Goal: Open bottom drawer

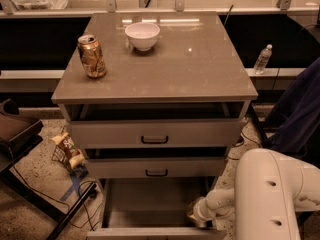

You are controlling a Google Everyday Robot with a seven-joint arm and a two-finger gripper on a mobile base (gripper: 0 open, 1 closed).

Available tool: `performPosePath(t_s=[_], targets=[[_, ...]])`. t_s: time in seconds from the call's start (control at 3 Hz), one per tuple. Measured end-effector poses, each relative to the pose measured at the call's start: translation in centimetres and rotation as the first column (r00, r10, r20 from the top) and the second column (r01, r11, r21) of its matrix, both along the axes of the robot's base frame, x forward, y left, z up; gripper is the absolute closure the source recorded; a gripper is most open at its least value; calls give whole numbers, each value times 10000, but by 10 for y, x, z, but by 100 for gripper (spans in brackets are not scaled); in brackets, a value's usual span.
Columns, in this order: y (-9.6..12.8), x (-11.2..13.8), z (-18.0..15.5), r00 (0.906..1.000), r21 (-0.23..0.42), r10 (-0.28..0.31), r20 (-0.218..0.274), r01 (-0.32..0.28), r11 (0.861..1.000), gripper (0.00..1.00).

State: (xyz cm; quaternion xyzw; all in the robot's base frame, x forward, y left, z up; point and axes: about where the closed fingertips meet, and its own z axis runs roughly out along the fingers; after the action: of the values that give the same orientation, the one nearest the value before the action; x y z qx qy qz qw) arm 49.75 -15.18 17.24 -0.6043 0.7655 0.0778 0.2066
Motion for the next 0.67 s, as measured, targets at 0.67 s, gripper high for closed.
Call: performPosePath(t_s=[0.67], targets=[[3,-23,-11,9982,200,12,-591,0,9998,100]])
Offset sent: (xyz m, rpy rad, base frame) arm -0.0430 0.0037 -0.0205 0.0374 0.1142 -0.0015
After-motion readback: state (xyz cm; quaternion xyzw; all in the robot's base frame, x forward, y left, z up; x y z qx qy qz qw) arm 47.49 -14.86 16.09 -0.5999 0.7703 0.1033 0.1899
